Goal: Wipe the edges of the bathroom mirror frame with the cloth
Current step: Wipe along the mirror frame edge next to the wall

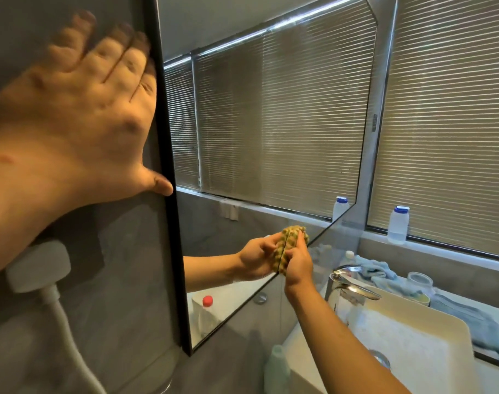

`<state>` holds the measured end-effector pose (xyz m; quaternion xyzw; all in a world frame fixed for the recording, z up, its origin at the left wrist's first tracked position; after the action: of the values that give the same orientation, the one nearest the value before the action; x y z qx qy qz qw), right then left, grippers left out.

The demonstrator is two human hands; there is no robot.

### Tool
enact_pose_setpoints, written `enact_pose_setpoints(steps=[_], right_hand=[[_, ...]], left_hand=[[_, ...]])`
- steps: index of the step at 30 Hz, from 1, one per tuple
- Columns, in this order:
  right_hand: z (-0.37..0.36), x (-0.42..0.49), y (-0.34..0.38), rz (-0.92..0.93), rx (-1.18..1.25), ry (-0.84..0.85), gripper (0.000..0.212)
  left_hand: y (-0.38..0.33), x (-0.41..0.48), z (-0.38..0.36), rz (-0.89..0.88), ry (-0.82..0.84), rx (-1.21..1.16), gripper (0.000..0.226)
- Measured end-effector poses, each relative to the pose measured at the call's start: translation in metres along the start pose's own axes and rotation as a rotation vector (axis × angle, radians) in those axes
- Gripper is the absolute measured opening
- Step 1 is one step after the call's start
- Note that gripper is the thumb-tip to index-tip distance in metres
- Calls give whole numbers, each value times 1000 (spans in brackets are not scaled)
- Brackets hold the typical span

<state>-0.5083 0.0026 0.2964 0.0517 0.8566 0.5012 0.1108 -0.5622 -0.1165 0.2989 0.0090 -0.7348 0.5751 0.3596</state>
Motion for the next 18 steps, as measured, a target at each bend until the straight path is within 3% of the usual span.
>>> enact_pose_setpoints(steps=[4, 7, 10, 18], right_hand=[[-18, -47, -21, 72, -147, 85, 69], [-19, -81, -36, 100, -336, 175, 73], [-15, -81, -29, 147, -470, 215, 72], [-2, -32, -29, 150, -524, 40, 70]], left_hand=[[-23, -37, -15, 129, 45, -111, 68], [-16, -60, 0, 215, 172, -223, 68], [-14, -52, 1, 235, 304, -176, 67], [-3, -36, -16, 263, 275, -55, 58]])
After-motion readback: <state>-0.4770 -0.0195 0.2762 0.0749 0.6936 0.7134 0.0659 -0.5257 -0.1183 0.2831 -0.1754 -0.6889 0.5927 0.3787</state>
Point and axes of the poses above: each hand's wrist, its own x-axis towards the middle knuckle, its own z-axis out of the back of the hand, y = z × x, the point moved 5 cm from there along x, towards the middle knuckle, and after that the axes turned 14 degrees about -z, right-handed, at the moved point
